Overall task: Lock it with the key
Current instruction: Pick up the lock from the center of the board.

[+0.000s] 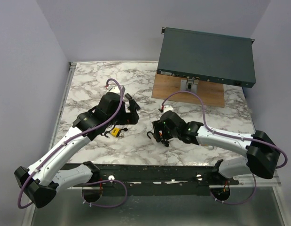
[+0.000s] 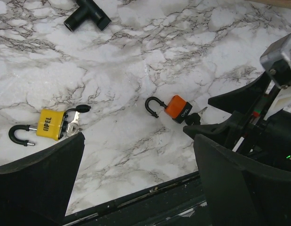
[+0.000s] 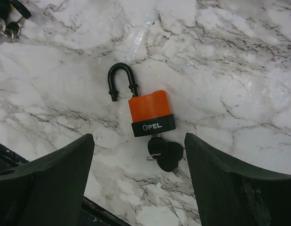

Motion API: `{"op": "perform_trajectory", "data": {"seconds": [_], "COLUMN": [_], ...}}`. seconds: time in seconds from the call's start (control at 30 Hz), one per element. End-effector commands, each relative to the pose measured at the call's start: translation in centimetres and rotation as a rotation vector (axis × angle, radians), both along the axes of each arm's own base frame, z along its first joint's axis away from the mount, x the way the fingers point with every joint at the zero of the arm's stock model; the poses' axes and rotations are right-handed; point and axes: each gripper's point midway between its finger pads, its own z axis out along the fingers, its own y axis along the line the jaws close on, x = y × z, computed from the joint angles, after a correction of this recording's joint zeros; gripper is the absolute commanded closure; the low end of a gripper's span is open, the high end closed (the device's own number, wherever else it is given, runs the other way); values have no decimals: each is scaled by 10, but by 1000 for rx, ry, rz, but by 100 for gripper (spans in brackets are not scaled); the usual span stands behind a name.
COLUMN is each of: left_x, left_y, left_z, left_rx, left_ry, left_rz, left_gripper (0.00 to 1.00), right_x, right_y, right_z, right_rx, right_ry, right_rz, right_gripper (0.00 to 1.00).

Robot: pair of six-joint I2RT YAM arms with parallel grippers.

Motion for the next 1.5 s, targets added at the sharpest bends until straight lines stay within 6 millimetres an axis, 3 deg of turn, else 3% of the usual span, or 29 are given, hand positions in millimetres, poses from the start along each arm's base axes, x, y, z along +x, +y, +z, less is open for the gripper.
{"op": "perform_trajectory", "data": {"seconds": [0.0, 0.43, 0.83, 0.93, 1.0, 1.13, 1.2, 1.33, 1.47], "left_x": [-3, -10, -10, -9, -9, -9, -10, -10, -18], "left_y": [10, 17, 17, 17, 17, 13, 9, 5, -11], "left_z": [-3, -6, -6, -6, -7, -9, -6, 11, 39], "left_rx": [18, 8, 1, 0, -3, -16, -28, -38, -106], "left_ry": [9, 11, 14, 19, 24, 30, 27, -15, -70], "left_rz": [23, 26, 32, 37, 37, 19, 0, -65, -184], "left_gripper": [2, 1, 2, 2, 1, 2, 2, 1, 1], "right_x": [4, 8, 8, 6, 6, 9, 10, 12, -2], "right_y": [7, 9, 12, 10, 8, 11, 16, 26, 41], "right_z": [-15, -53, -70, -73, -72, -50, -32, 23, 84], "right_rx": [-70, -144, -245, -262, -266, -222, -188, -72, 89], "right_ry": [-64, -79, -85, -76, -73, -91, -110, -169, -217], "right_rz": [33, 108, 121, 112, 97, 67, 69, 75, 178], "right_gripper": [22, 35, 42, 50, 62, 80, 83, 84, 84]}}
